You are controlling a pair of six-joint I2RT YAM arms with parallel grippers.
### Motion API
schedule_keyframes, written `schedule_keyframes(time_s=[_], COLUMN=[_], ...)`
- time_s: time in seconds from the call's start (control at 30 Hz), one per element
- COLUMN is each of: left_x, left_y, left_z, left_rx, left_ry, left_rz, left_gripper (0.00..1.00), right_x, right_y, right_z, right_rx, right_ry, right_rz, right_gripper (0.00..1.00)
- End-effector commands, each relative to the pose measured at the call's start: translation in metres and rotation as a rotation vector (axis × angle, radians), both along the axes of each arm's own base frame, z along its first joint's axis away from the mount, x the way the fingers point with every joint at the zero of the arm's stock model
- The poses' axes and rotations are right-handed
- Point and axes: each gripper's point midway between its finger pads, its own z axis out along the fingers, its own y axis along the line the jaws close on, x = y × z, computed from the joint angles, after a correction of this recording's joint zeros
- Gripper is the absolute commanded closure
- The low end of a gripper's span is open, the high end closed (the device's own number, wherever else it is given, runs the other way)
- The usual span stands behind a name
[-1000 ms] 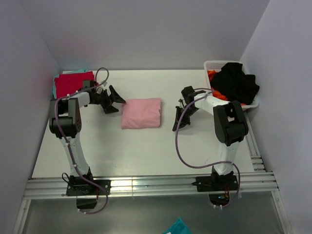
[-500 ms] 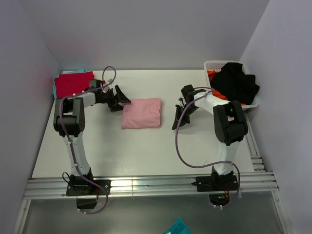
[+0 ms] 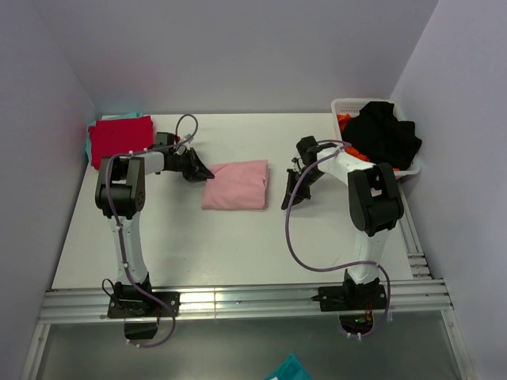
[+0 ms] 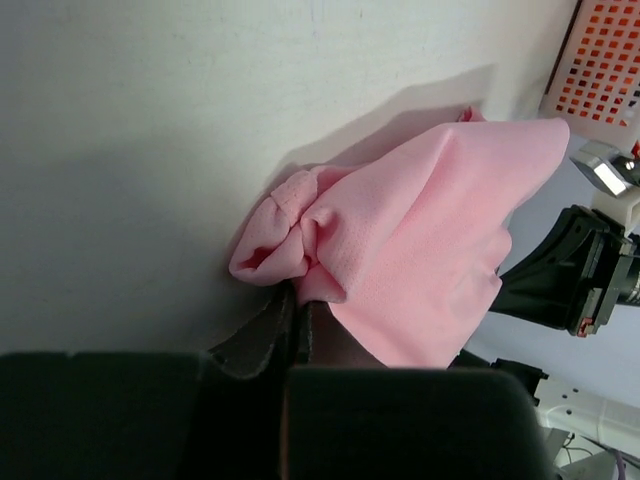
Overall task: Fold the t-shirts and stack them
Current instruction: Put the neatly folded tshirt into the corner of the board with the left arm
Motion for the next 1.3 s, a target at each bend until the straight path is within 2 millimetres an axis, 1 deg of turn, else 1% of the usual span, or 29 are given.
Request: schedule_keyframes(time_s=[0.0, 0.03, 0.1, 0.13, 0.17, 0.2, 0.27, 0.3, 0.33, 0.37, 0.4, 0.43, 0.5, 0.53, 0.6, 0.63, 0.67, 0.7, 0.73, 0.8, 0.83, 0.9, 0.93, 1.0, 1.03, 1.07, 1.1, 1.2, 1.27], left_x=[0.018, 0.036, 0.053, 0.071, 0.081, 0.101, 0.115, 0.131, 0.138, 0.141, 0.149, 0.153, 0.159, 0.164, 0.167, 0.172, 0.173, 0.176, 0.179, 0.181, 0.185, 0.188, 0.192, 0.193, 0.193, 0.193, 0.193, 0.191, 0.19], left_y=[0.016, 0.015, 0.015, 0.016, 0.017, 0.018, 0.025, 0.026, 0.034, 0.037, 0.041, 0.049, 0.055, 0.075, 0.087, 0.098, 0.104, 0.111, 0.125, 0.139, 0.154, 0.169, 0.185, 0.195, 0.206, 0.21, 0.212, 0.213, 0.214], left_z=[-0.02, -0.001, 0.013, 0.036, 0.046, 0.065, 0.078, 0.091, 0.094, 0.097, 0.102, 0.104, 0.111, 0.115, 0.12, 0.128, 0.131, 0.138, 0.142, 0.151, 0.159, 0.167, 0.174, 0.182, 0.187, 0.191, 0.201, 0.219, 0.225], left_rx=[0.128, 0.125, 0.134, 0.13, 0.127, 0.122, 0.117, 0.111, 0.109, 0.097, 0.09, 0.079, 0.061, 0.059, 0.059, 0.058, 0.058, 0.058, 0.054, 0.041, 0.029, 0.002, -0.012, -0.043, -0.052, -0.054, -0.056, -0.071, -0.071], left_ry=[0.01, -0.038, -0.067, -0.105, -0.125, -0.178, -0.183, -0.22, -0.224, -0.216, -0.231, -0.231, -0.242, -0.249, -0.255, -0.271, -0.275, -0.29, -0.296, -0.314, -0.33, -0.344, -0.359, -0.373, -0.377, -0.383, -0.402, -0.43, -0.438], left_rz=[0.064, 0.066, 0.073, 0.08, 0.088, 0.096, 0.12, 0.126, 0.14, 0.149, 0.161, 0.176, 0.196, 0.231, 0.253, 0.273, 0.282, 0.297, 0.325, 0.35, 0.382, 0.407, 0.444, 0.459, 0.484, 0.491, 0.495, 0.498, 0.508], left_gripper=[1.0, 1.0, 1.0, 1.0, 1.0, 1.0, 1.0, 1.0, 1.0, 1.0, 1.0, 1.0, 1.0, 1.0, 1.0, 1.0, 1.0, 1.0, 1.0, 1.0, 1.0, 1.0, 1.0, 1.0, 1.0, 1.0, 1.0, 1.0, 1.0], right_x=[0.009, 0.01, 0.012, 0.012, 0.012, 0.012, 0.012, 0.012, 0.011, 0.011, 0.01, 0.009, 0.008, 0.007, 0.006, 0.006, 0.005, 0.004, 0.005, 0.003, 0.002, 0.001, 0.0, -0.003, -0.005, -0.006, -0.009, -0.01, -0.01], right_y=[-0.005, -0.005, -0.005, -0.004, -0.003, -0.003, -0.002, -0.002, -0.003, -0.003, -0.004, -0.004, -0.005, -0.005, -0.005, -0.004, -0.004, -0.003, -0.003, -0.003, -0.002, -0.002, -0.003, -0.004, -0.005, -0.005, -0.007, -0.008, -0.008], right_z=[0.009, 0.01, 0.01, 0.01, 0.01, 0.011, 0.011, 0.011, 0.011, 0.011, 0.011, 0.011, 0.012, 0.012, 0.011, 0.012, 0.011, 0.01, 0.01, 0.01, 0.01, 0.01, 0.009, 0.007, 0.006, 0.005, 0.003, 0.001, -0.001], right_rx=[0.001, 0.004, 0.012, 0.017, 0.02, 0.025, 0.028, 0.028, 0.026, 0.024, 0.022, 0.019, 0.022, 0.023, 0.024, 0.026, 0.029, 0.032, 0.033, 0.038, 0.042, 0.04, 0.037, 0.033, 0.028, 0.024, 0.018, 0.008, 0.003], right_ry=[-0.03, -0.03, -0.034, -0.032, -0.032, -0.031, -0.03, -0.031, -0.029, -0.031, -0.029, -0.029, -0.031, -0.027, -0.024, -0.024, -0.019, -0.015, -0.014, -0.009, -0.005, 0.001, 0.002, 0.012, 0.018, 0.022, 0.03, 0.034, 0.041], right_rz=[-0.002, -0.004, -0.012, -0.014, -0.015, -0.017, -0.019, -0.017, -0.016, -0.011, -0.011, -0.01, -0.011, -0.012, -0.013, -0.016, -0.014, -0.015, -0.017, -0.018, -0.017, -0.017, -0.016, -0.017, -0.016, -0.016, -0.017, -0.019, -0.019], right_gripper=[1.0, 1.0, 1.0, 1.0, 1.0, 1.0, 1.0, 1.0, 1.0, 1.0, 1.0, 1.0, 1.0, 1.0, 1.0, 1.0, 1.0, 1.0, 1.0, 1.0, 1.0, 1.0, 1.0, 1.0, 1.0, 1.0, 1.0, 1.0, 1.0])
